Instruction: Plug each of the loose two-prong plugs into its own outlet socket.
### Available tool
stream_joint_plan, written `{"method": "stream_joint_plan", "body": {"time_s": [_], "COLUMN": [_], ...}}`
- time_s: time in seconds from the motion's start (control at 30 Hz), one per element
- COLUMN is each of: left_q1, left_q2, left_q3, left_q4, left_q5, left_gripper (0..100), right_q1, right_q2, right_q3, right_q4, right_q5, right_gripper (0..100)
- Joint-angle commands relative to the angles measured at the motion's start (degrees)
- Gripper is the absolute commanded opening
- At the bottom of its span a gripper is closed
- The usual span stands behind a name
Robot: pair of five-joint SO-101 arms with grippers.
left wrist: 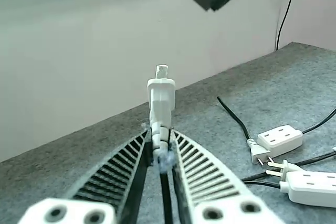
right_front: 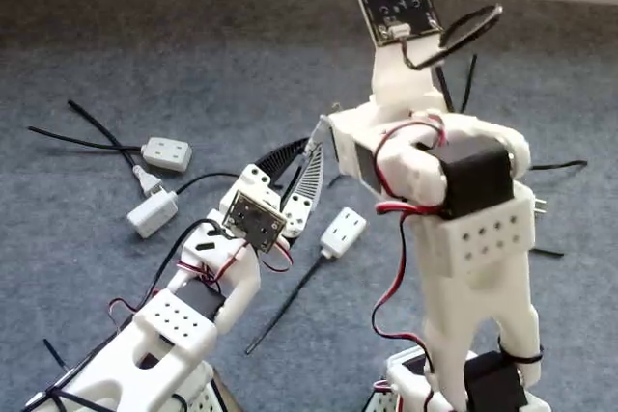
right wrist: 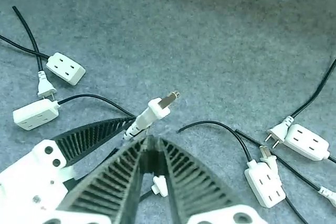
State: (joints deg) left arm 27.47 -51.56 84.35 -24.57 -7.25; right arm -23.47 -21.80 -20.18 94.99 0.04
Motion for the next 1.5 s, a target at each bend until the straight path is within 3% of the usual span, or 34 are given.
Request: {"method": "stream_joint_plan", "body": {"time_s": [0.0, 0.87, 1.47], "left_q1": [0.7, 0.9, 0.7], "left_q2": [-1.1, -1.3, -1.4], "left_q3": [0.0, 0.4, 0.4], "left_q4": [-1.0, -1.3, -1.3], "left_q5": [-0.1, -0.1, -0.1], "left_gripper": [1, 1, 1], "right_q1": [-1.1, 1.7, 2.6], "right_q2": [-2.1, 22.6, 24.0], "right_q3": [-2.3, -2.3, -2.4], "right_q4": [0.3, -5.9, -5.8], "right_q5": [0.1, 0.0, 0.1], "right_gripper": [0.7, 0.7, 0.7]}}
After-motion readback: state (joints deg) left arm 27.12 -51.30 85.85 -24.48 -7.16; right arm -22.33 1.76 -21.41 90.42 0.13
